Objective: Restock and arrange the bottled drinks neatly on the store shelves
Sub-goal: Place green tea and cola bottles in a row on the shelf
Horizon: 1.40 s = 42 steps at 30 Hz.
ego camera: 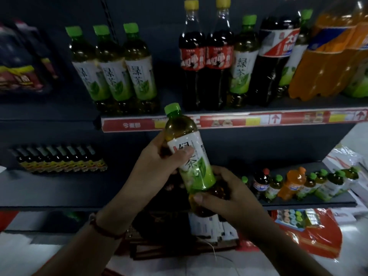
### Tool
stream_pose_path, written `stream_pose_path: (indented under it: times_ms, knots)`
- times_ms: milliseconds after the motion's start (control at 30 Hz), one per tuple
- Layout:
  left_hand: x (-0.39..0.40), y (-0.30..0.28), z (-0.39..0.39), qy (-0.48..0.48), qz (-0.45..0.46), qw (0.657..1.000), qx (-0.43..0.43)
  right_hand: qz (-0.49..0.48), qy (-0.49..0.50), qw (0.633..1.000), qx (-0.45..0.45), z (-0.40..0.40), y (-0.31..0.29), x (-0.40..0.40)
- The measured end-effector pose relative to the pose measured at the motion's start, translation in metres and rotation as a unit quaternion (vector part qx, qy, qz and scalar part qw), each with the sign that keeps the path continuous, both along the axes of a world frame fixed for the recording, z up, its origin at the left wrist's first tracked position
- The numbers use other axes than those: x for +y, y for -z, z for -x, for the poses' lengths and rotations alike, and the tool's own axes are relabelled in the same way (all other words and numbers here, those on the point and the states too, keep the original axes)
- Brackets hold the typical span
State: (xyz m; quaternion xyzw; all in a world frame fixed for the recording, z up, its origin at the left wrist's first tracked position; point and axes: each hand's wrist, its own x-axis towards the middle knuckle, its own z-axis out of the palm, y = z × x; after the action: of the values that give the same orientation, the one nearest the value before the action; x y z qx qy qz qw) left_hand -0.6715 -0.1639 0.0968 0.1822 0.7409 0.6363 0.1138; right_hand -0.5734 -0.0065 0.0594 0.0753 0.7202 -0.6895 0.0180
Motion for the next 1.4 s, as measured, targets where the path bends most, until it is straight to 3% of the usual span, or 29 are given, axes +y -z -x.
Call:
stream_pose_path:
  times_ms: [333,467,567,667,833,1000,1233,1400]
  knots:
    - [-0.032,-0.062,0.114,-0.027,0.059,0.956,0.287,-0.123,0.086,0.976,0.157,0.138,-0.045,-0.027]
    - [-0.03,-0.07,0.149,-0.128,0.196,0.848,0.475,-0.176,0.126,0.957,0.193,0.172,-0.057,-0.028]
    - [-0.024,-0.068,0.169,-0.154,0.246,0.781,0.553,-0.247,0.156,0.936,0.195,0.193,-0.055,-0.032]
    - [-0.017,-0.061,0.181,-0.157,0.274,0.756,0.573,-0.348,0.209,0.897,0.176,0.21,-0.047,-0.035]
    - [-0.012,-0.061,0.198,-0.166,0.308,0.742,0.572,-0.402,0.224,0.87,0.175,0.216,-0.043,-0.041]
    - [-0.002,-0.062,0.207,-0.175,0.336,0.744,0.551,-0.41,0.203,0.87,0.181,0.212,-0.041,-0.044]
    - [0.005,-0.061,0.215,-0.199,0.355,0.718,0.564,-0.426,0.144,0.88,0.155,0.2,-0.054,-0.04]
    - [0.006,-0.055,0.219,-0.195,0.33,0.709,0.591,-0.531,0.142,0.814,0.19,0.185,-0.096,-0.033]
